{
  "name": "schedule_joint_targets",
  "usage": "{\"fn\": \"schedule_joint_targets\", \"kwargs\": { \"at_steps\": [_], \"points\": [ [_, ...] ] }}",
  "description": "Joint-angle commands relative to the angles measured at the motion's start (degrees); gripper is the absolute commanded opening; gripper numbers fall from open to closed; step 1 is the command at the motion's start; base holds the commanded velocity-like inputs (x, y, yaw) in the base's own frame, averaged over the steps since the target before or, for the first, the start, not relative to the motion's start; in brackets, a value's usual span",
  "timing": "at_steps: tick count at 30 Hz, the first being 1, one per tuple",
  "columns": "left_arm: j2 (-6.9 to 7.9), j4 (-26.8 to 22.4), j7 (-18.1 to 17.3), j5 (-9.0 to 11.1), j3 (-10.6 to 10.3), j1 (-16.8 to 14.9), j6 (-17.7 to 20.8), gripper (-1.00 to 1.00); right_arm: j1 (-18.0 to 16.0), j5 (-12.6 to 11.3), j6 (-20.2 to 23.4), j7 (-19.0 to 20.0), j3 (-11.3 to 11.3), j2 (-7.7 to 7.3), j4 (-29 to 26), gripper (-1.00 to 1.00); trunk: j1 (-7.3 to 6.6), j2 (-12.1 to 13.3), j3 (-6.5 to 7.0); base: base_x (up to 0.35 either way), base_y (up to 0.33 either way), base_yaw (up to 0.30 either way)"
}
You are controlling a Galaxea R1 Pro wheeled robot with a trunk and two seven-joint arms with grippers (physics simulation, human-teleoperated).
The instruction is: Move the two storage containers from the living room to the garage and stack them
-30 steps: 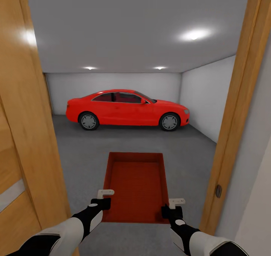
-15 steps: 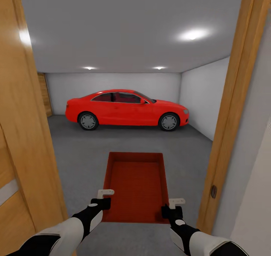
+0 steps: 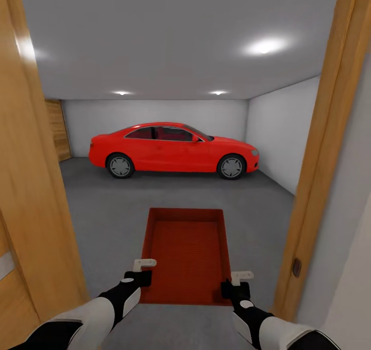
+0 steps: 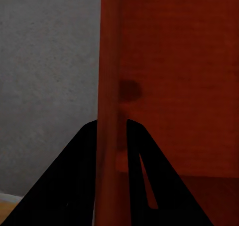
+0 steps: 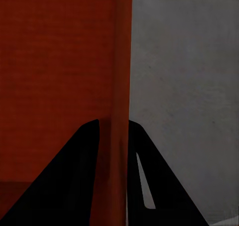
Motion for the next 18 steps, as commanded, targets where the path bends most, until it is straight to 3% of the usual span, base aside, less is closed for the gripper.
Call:
{"fn": "schedule_joint_targets", "kwargs": {
  "at_steps": [1,18],
  "points": [
    [3.74,0.16,1.23,-0.05,3.24,-0.03,-0.18,-1.0,-0.08,0.76,-0.68,0.05,-2.33,0.04,-0.13,-1.0,0.04,-0.03,-0.01,0.295,0.0,0.0],
    [3.76,0.16,1.15,-0.05,3.25,-0.03,-0.18,-1.0,-0.05,0.74,-0.68,0.05,-2.33,0.04,-0.13,-1.0,0.04,-0.03,-0.01,0.32,0.0,0.0]
  ]
}}
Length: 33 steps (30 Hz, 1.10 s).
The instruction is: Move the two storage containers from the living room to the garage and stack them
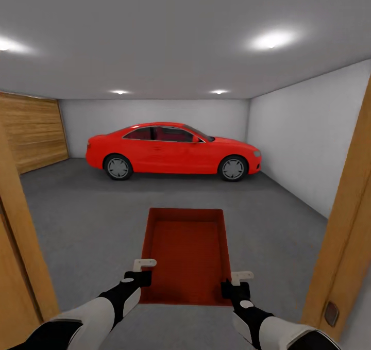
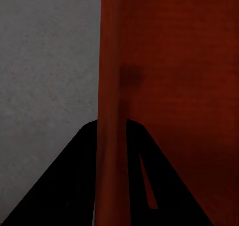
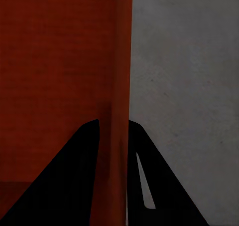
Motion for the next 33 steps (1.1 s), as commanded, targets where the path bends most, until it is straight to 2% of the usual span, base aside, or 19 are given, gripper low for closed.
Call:
{"fn": "schedule_joint_targets", "kwargs": {
  "at_steps": [1,10,33],
  "points": [
    [3.76,0.16,1.14,-0.05,3.24,-0.03,-0.18,-1.0,-0.06,0.78,-0.68,0.05,-2.37,0.04,-0.13,-1.0,0.05,-0.03,-0.01,0.322,0.0,0.0],
    [3.76,0.16,1.14,-0.05,3.23,-0.03,-0.18,-1.0,-0.06,0.86,-0.68,0.19,-2.37,0.04,-0.13,-1.0,0.05,-0.03,-0.01,0.322,0.0,0.084],
    [3.76,0.16,1.15,-0.05,3.24,-0.03,-0.18,-1.0,-0.05,0.86,-0.68,0.14,-2.37,0.04,-0.13,-1.0,0.05,-0.03,-0.01,0.322,0.0,0.003]
  ]
}}
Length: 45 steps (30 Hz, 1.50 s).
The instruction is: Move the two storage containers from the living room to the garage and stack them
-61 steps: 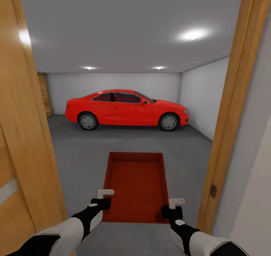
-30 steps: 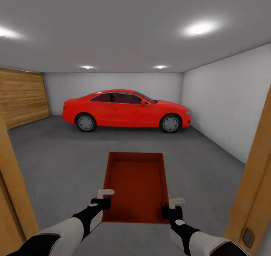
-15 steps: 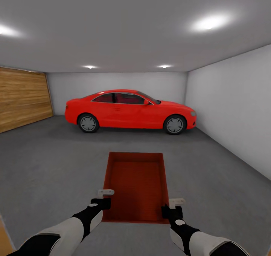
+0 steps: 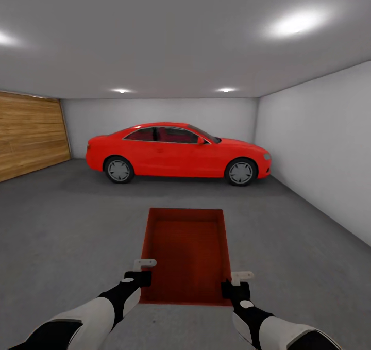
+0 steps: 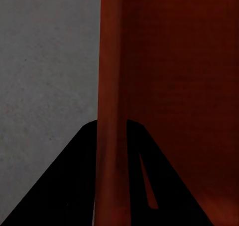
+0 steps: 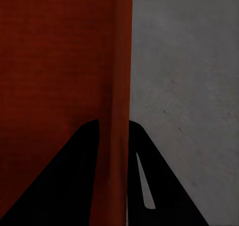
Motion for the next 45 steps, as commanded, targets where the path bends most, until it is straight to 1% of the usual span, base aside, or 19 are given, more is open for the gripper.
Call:
{"fn": "schedule_joint_targets", "kwargs": {
  "at_steps": [1,45],
  "points": [
    [3.76,0.15,1.13,-0.07,3.25,-0.02,-0.19,-1.0,-0.04,1.05,-0.68,0.06,-2.49,0.05,-0.15,-1.0,0.05,-0.03,-0.01,0.322,0.0,0.0],
    [3.76,0.15,1.13,-0.07,3.26,-0.02,-0.1,-1.0,-0.04,0.96,-0.59,0.06,-2.49,0.05,-0.15,-1.0,0.05,-0.03,-0.01,0.322,0.0,0.0]
  ]
}}
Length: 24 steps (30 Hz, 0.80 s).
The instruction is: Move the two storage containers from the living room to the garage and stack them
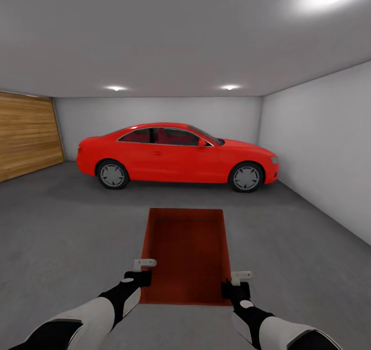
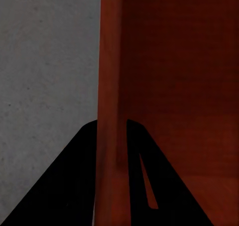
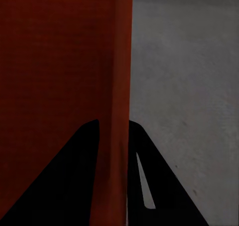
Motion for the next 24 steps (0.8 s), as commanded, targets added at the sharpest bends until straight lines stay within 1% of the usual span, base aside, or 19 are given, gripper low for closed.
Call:
{"fn": "schedule_joint_targets", "kwargs": {
  "at_steps": [1,24],
  "points": [
    [3.76,0.17,1.12,-0.07,3.25,-0.02,-0.18,-1.0,-0.04,0.93,-0.68,0.06,-2.47,0.04,-0.14,-1.0,0.05,-0.03,-0.01,0.322,0.0,0.0],
    [3.83,0.24,1.12,-0.07,3.26,-0.02,0.14,-1.0,-0.06,0.93,-0.77,0.06,-2.47,0.04,-0.14,-1.0,0.05,-0.03,-0.01,0.322,0.0,0.0]
  ]
}}
